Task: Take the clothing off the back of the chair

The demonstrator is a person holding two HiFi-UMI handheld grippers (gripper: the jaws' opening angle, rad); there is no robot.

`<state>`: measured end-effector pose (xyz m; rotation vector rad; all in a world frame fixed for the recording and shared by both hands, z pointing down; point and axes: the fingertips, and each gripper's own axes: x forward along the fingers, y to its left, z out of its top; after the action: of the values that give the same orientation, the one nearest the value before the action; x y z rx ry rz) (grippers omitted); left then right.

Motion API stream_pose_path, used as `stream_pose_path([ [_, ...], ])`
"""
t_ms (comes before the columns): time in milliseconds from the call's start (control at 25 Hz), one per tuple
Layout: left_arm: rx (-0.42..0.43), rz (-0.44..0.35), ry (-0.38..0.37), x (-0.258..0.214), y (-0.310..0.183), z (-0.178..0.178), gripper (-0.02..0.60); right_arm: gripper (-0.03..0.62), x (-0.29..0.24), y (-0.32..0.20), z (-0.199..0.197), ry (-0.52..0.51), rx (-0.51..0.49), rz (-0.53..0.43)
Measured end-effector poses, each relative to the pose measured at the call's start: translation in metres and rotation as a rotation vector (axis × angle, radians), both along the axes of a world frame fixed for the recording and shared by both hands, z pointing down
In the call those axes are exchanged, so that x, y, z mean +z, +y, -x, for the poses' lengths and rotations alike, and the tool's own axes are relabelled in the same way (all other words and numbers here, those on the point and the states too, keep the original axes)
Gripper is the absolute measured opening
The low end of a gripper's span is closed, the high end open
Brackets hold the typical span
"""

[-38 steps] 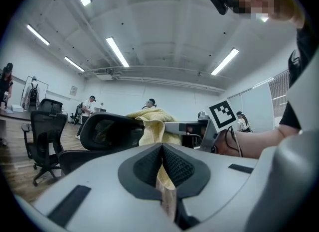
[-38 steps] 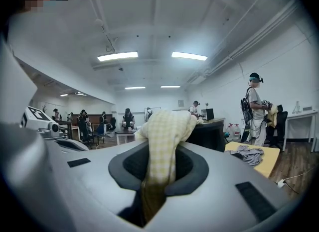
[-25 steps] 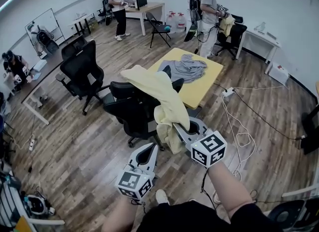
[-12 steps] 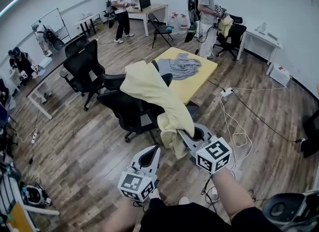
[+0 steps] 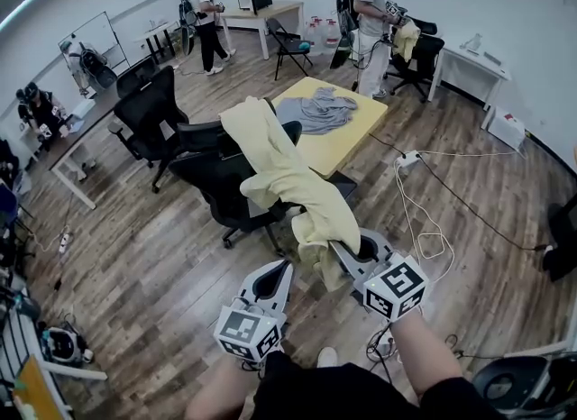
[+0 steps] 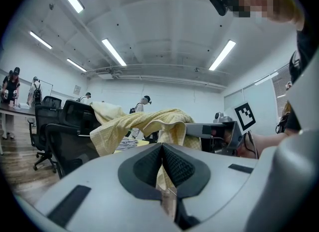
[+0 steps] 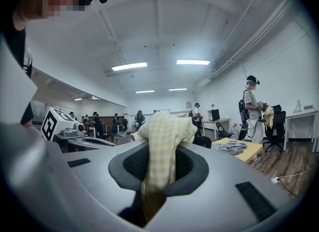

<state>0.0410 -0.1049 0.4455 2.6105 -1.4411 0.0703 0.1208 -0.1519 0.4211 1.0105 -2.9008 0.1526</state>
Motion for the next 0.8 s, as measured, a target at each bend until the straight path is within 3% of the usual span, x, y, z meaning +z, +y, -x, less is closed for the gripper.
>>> stream_pose_path([
  [400,0.007,-0.005,-0.007,-0.003,0.001,-0.023,0.015,0.069,-0.013,0.018,-0.03,0.003,-0.007,-0.039],
  [800,-0.052,-0.014,-0.006,-0.01,0.012,0.009,0.015,0.069,-0.003,0.035,0.02,0.049,-0.108,-0.023],
])
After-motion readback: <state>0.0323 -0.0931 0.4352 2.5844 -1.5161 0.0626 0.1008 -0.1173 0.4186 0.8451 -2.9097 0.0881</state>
